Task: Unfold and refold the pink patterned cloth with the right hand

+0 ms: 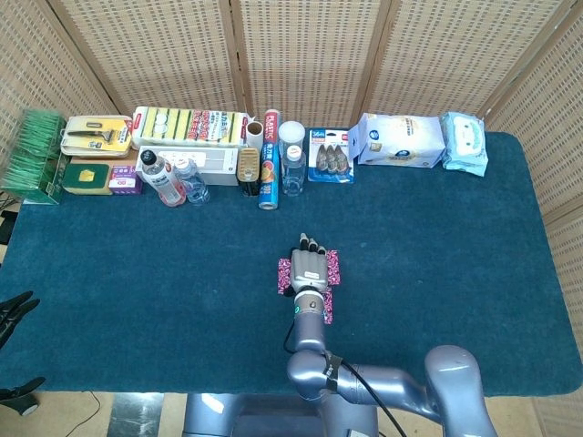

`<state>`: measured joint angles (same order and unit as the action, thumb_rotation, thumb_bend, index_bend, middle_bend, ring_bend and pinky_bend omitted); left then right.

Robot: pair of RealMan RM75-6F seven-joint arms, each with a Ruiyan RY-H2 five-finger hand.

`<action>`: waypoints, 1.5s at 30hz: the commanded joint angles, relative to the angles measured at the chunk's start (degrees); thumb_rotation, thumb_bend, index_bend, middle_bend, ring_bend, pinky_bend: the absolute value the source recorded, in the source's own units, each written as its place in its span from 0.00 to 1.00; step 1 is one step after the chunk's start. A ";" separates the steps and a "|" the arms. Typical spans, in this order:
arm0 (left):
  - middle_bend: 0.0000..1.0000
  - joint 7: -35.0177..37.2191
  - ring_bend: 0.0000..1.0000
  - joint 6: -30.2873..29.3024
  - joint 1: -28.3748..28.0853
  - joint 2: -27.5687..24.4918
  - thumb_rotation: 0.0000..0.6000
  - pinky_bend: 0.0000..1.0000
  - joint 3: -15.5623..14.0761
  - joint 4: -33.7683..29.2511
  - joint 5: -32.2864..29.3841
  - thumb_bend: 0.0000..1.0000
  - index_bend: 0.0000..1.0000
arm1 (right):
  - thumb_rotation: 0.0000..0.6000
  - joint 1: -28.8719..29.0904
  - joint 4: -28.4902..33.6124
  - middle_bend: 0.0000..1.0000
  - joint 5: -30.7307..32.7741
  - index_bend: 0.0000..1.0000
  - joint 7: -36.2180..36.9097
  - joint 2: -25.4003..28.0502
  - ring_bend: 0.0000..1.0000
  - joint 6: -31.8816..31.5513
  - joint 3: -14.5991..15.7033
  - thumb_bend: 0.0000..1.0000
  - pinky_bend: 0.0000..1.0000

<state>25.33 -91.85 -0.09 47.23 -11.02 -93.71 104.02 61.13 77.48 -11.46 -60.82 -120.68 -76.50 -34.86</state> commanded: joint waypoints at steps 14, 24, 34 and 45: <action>0.00 -0.08 0.00 -0.23 0.11 0.01 1.00 0.05 0.02 -0.02 -0.06 0.07 0.00 | 1.00 -0.23 1.98 0.00 1.24 0.20 -0.43 0.77 0.00 0.60 1.10 0.26 0.09; 0.00 0.19 0.00 -0.47 0.17 0.05 1.00 0.05 0.03 0.26 0.01 0.07 0.00 | 1.00 -0.65 3.17 0.00 1.03 0.11 -0.71 2.21 0.00 1.20 2.58 0.26 0.09; 0.00 -0.31 0.00 -0.11 0.04 0.06 1.00 0.05 0.00 -0.06 0.05 0.07 0.00 | 1.00 -1.11 5.68 0.00 0.72 0.03 0.31 3.68 0.00 0.88 2.89 0.26 0.09; 0.00 -0.48 0.00 -0.27 0.14 0.08 1.00 0.05 -0.15 -0.02 0.35 0.07 0.00 | 1.00 -1.42 6.24 0.00 1.65 0.03 0.42 4.23 0.00 0.77 3.86 0.26 0.09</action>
<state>24.85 -92.12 0.05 47.31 -11.17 -93.73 104.37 59.71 83.75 -9.84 -60.40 -116.44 -75.77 -31.03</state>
